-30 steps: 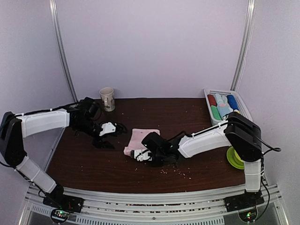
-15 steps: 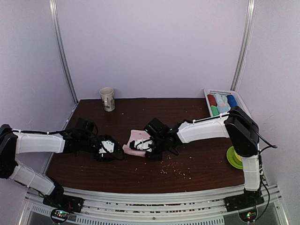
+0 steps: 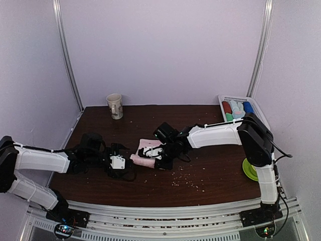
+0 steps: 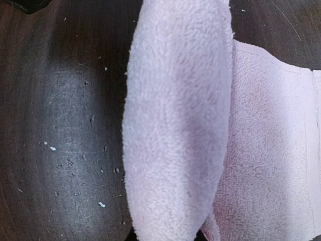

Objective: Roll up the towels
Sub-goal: Roll the towel at the center of the board.

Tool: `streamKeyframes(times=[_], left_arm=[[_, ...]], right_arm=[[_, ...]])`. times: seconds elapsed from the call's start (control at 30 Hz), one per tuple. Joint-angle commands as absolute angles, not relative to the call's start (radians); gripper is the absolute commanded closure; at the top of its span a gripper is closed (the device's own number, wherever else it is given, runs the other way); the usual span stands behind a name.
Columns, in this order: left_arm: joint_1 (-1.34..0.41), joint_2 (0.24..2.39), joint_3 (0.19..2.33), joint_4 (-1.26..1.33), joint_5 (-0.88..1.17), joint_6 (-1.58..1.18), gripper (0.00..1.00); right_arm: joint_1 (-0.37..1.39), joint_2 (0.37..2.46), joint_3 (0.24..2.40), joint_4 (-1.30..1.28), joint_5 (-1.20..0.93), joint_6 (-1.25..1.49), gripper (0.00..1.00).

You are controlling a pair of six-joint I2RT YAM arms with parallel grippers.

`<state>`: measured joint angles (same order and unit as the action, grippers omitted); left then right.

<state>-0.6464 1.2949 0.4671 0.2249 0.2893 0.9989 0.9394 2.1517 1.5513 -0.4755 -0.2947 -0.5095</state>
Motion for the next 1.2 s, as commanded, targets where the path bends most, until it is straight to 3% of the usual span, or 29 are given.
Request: streamKeyframes(times=[0.0,0.2,0.5,0.93,1.17], left_arm=[[-0.67,1.286,0.459,0.301,0.273,1.022,0.02],[-0.707,1.334,0.468,0.307,0.27,1.041,0.03],[-0.714,1.443,0.51,0.342,0.231,1.062,0.23],[-0.731,1.507,0.509,0.457,0.219,1.058,0.25],[-0.742,1.566,0.522,0.456,0.181,1.074,0.43]], right_arm=[[0.939,2.228,1.54,-0.643,-0.36,-0.502,0.96],[0.936,2.235,1.552,-0.659,-0.38,-0.502,0.95],[0.924,2.253,1.568,-0.692,-0.432,-0.511,0.95],[0.91,2.276,1.583,-0.724,-0.489,-0.523,0.95],[0.898,2.279,1.59,-0.739,-0.523,-0.533,0.95]])
